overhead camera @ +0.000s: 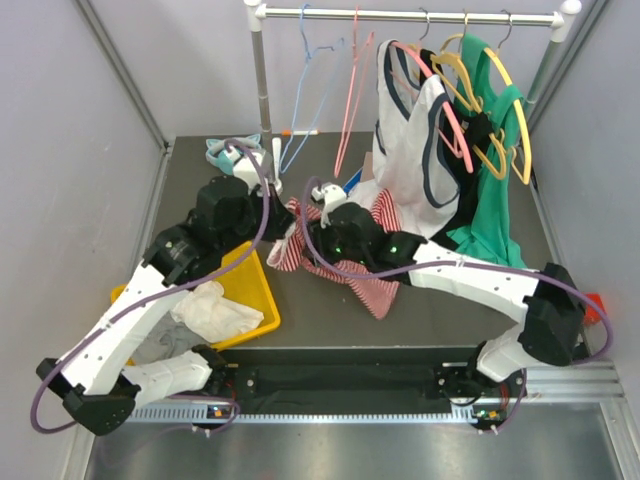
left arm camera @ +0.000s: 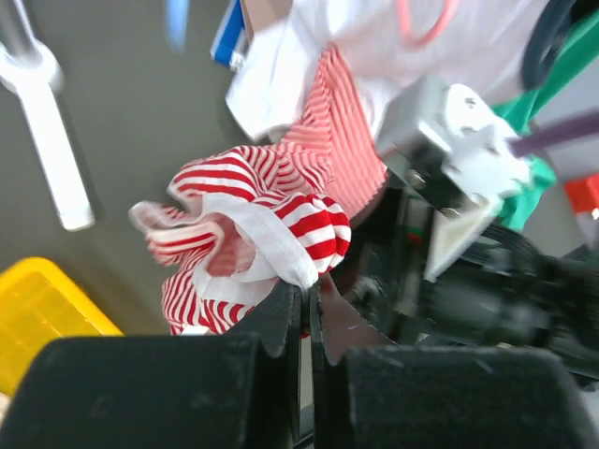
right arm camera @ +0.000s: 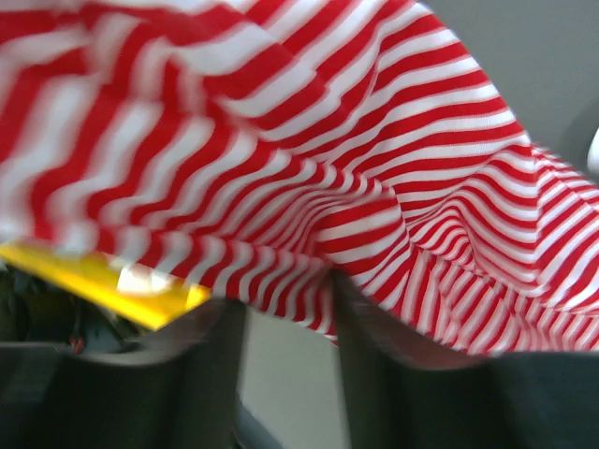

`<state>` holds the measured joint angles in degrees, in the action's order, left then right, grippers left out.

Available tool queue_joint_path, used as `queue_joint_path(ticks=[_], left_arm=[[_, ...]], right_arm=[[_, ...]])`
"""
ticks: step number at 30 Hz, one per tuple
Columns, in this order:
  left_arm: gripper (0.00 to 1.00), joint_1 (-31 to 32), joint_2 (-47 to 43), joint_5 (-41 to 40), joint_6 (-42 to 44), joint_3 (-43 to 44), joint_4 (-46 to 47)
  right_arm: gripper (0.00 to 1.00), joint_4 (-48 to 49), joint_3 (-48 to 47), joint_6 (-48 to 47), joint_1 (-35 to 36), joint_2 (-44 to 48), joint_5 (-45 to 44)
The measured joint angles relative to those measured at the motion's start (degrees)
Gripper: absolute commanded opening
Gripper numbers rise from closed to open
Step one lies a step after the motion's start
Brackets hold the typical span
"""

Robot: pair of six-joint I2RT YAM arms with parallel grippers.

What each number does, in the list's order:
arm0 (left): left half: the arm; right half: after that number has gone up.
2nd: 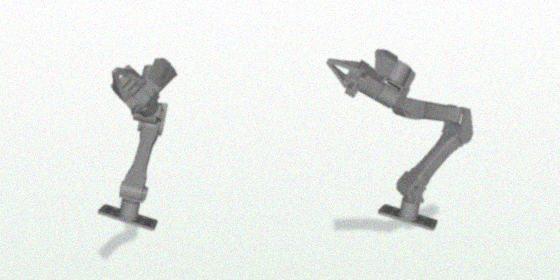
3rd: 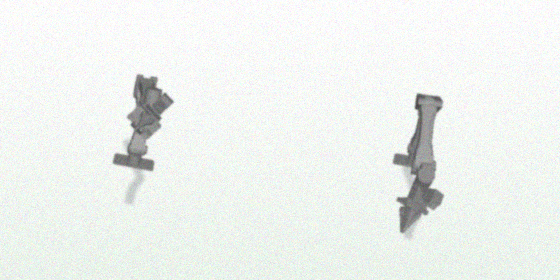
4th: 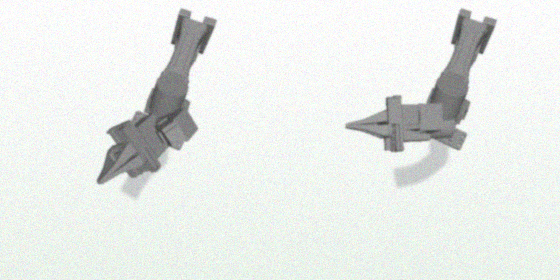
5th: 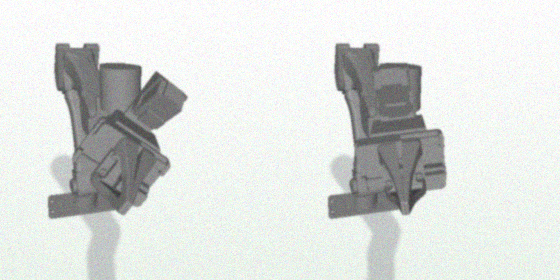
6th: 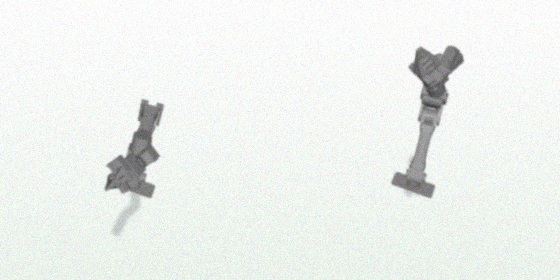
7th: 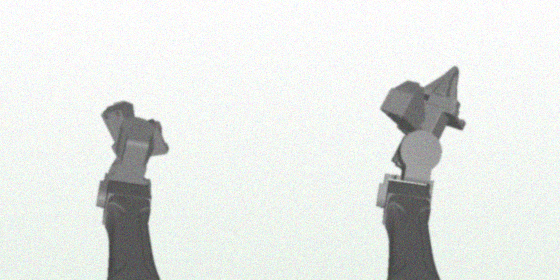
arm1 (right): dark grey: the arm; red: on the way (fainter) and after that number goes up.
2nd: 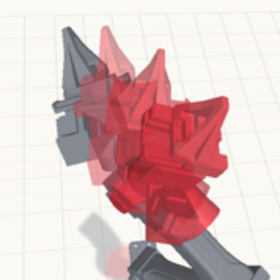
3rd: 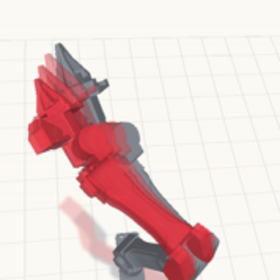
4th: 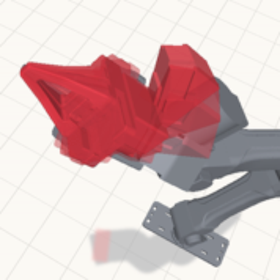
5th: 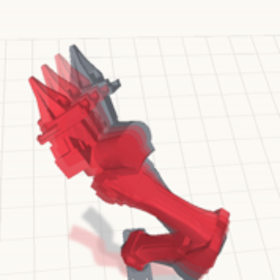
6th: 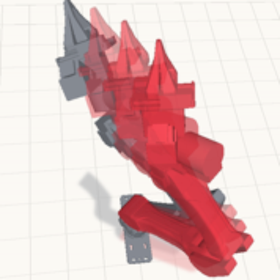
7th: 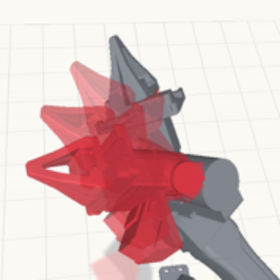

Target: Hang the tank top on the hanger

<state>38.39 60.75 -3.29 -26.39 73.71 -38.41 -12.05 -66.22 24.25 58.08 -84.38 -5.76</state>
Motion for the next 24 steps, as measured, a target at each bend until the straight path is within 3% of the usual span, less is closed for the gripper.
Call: queue_joint_path(ticks=[2,5,9,13,18,19,20,21,23,24], left_arm=[[0.00,0.0,-0.1,-1.4,0.5,3.9,-1.8],[0.00,-0.1,-0.6,-3.0,1.0,8.6,-3.7],[0.00,-0.1,-2.5,-2.1,0.8,8.7,-3.3],[0.00,0.0,-2.8,2.4,-2.7,2.0,1.7],[0.00,4.0,2.6,4.5,-8.0,-7.9,10.5],[0.00,6.4,4.9,4.1,-8.8,-8.9,12.3],[0.00,7.9,6.7,4.1,-9.5,-9.1,13.5],[0.00,9.7,8.8,4.0,-9.9,-9.1,15.2],[0.15,12.7,13.8,4.0,-11.0,-8.7,19.1],[0.33,14.3,17.1,4.2,-11.4,-7.6,20.3]], right_arm=[[0.11,0.1,-4.0,-1.2,-0.1,-2.3,-1.4],[0.01,0.3,-9.0,-2.4,-0.7,-3.8,-3.2],[0.00,1.0,-11.1,-2.8,-2.5,-3.6,-5.2],[0.02,0.6,-7.8,-2.3,-5.9,-1.6,-7.1],[0.22,-4.7,4.3,0.4,-10.8,6.3,-10.0],[0.29,-6.2,6.5,1.1,-11.4,8.1,-10.8],[0.45,-8.0,8.5,1.9,-11.8,9.9,-11.5],[0.52,-9.7,10.1,2.8,-12.0,11.8,-12.3],[0.68,-12.8,12.0,4.5,-12.1,15.0,-13.1],[0.71,-14.3,12.9,5.2,-12.1,17.0,-13.3]])
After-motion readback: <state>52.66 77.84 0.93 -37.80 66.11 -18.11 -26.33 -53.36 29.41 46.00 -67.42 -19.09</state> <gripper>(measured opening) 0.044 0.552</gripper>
